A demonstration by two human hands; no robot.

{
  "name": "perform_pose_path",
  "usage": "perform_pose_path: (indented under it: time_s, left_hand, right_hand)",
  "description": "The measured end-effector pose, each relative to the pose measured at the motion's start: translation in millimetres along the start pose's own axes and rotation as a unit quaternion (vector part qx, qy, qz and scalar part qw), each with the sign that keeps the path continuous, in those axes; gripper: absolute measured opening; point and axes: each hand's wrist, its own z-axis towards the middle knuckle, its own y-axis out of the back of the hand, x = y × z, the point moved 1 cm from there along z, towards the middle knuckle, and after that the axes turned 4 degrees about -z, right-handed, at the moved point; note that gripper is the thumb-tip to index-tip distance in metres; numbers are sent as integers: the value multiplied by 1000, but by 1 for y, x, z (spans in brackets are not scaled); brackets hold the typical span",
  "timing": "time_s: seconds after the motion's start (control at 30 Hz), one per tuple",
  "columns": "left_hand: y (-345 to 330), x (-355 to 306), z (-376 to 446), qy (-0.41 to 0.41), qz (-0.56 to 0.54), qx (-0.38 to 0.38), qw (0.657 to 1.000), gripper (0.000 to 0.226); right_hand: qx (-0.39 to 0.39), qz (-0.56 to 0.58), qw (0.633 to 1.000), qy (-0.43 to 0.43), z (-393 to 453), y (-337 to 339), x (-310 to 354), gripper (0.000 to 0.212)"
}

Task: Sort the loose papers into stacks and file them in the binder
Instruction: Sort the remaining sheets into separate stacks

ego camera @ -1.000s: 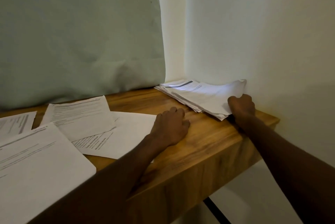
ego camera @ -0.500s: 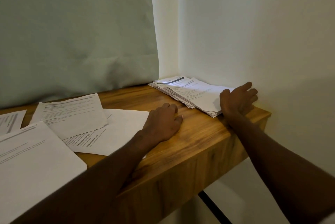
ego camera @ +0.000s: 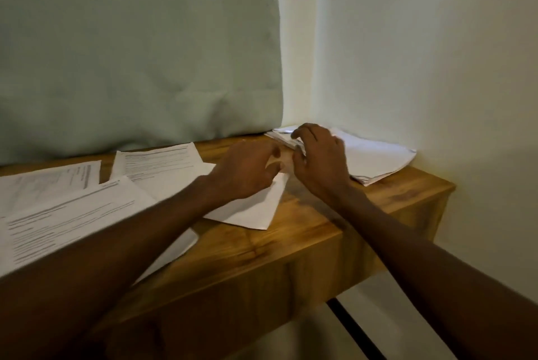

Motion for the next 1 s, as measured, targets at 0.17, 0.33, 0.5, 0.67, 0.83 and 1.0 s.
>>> perform_pose_path:
  time_s: [0.17,0.33,0.5,0.67,0.83,1.0]
  left_hand:
    - [87,79,-90,79,121,-30,989,25]
    - [167,173,-185,226,174,-76,955,30]
    - [201,243,-249,298,141,-117,937,33]
    - [187,273,-273,346,24,-88,934,36]
    - [187,286,-274,366,-5,-8,931,57]
    - [181,284,-269,375,13,-7,927,63]
  right_hand:
    - [134,105,979,113,5,-20,120,27]
    - [257,127,942,174,18,-55,234,25]
    - [298,173,923,171,52,-103,302,30]
    - [193,355,913,-52,70,-142,294,43]
    - [207,305,920,-134,75,-162,261,23]
    - [293,208,928,-104,72,-161,264,13]
